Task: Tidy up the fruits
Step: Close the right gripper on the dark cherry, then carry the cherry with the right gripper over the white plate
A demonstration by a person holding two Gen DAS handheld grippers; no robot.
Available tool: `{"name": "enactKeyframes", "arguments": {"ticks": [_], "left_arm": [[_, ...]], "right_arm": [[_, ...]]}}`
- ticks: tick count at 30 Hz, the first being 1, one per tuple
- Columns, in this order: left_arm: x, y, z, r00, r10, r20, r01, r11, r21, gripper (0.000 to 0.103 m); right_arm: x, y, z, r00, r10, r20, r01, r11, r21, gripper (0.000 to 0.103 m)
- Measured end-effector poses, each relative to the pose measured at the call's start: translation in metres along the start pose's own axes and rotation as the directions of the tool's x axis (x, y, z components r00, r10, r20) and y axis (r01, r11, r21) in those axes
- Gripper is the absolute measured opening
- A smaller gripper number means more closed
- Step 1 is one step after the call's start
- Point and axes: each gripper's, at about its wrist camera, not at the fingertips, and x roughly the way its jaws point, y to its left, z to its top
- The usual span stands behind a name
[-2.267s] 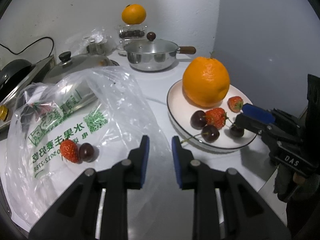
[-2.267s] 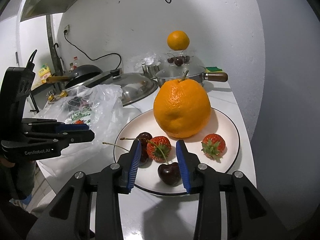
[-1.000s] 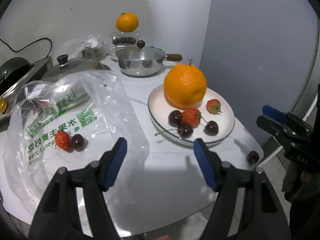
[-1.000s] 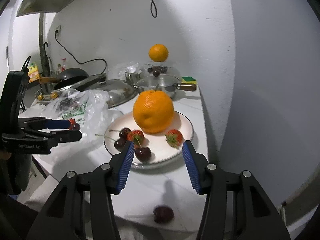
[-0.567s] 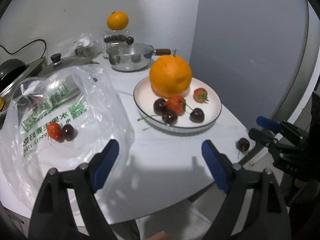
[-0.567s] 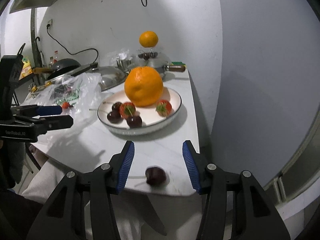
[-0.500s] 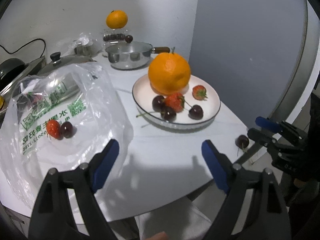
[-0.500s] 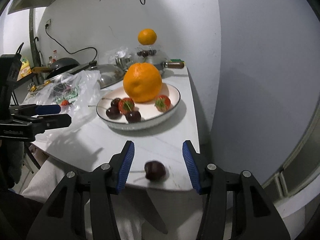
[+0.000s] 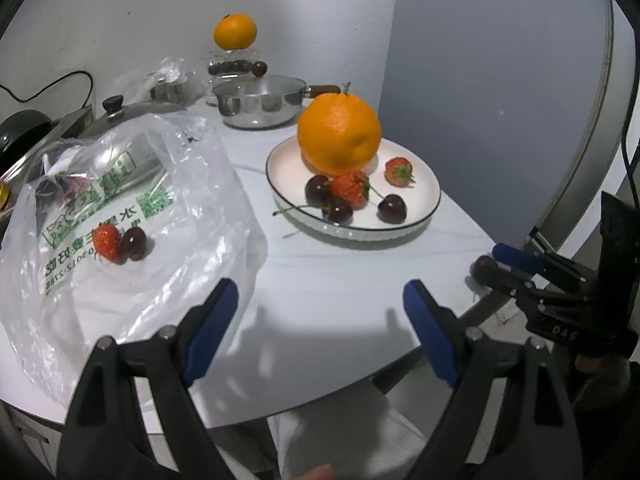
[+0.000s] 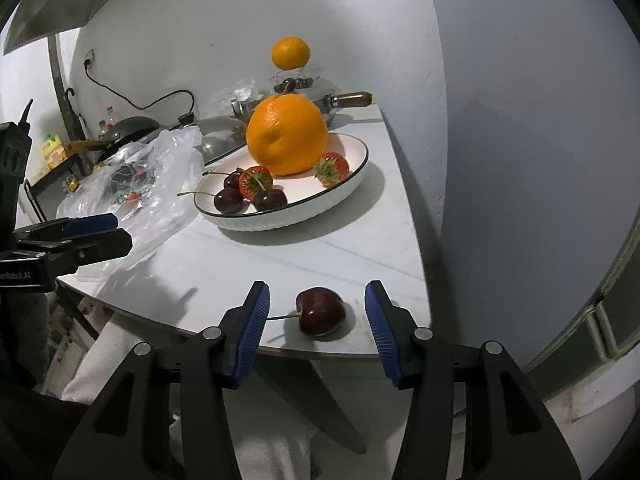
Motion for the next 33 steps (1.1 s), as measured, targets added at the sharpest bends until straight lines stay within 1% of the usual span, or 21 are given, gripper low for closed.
{"name": "enactKeyframes", "arguments": {"ticks": [6, 9, 11, 14, 26, 33], "left_arm": [[-0.002, 0.002, -0.001, 1.000, 0.006, 0.003, -0.006, 1.000, -0.005, 0.086], [-0.002, 0.005, -0.002, 1.000, 0.006, -0.001, -0.006, 1.000, -0.010, 0.086], [-0.002, 0.006, -0.003, 1.000, 0.006, -0.001, -0.006, 1.000, -0.014, 0.086], [-0.003, 0.008, -0.003, 1.000, 0.004, 0.002, -0.004, 1.000, -0.017, 0.086], [-0.006, 0.014, -0.005, 1.000, 0.004, 0.008, -0.003, 0.999, -0.035, 0.086], [-0.007, 0.022, -0.005, 1.000, 0.003, 0.012, -0.003, 0.999, -0.049, 0.086]], "right_arm": [[0.006, 0.003, -0.001, 1.000, 0.019, -0.009, -0.019, 1.000, 0.000, 0.044], [0.007, 0.004, 0.000, 1.000, 0.012, -0.007, -0.012, 1.000, -0.003, 0.041], [0.006, 0.003, 0.001, 1.000, 0.010, -0.004, -0.010, 1.000, 0.000, 0.035], [0.005, 0.004, 0.002, 1.000, 0.003, -0.003, -0.003, 1.000, -0.008, 0.031], [0.011, 0.007, 0.003, 1.000, -0.024, -0.014, 0.024, 0.999, -0.027, 0.030], [0.013, 0.014, 0.005, 1.000, -0.017, -0.014, 0.016, 0.999, -0.042, 0.030]]}}
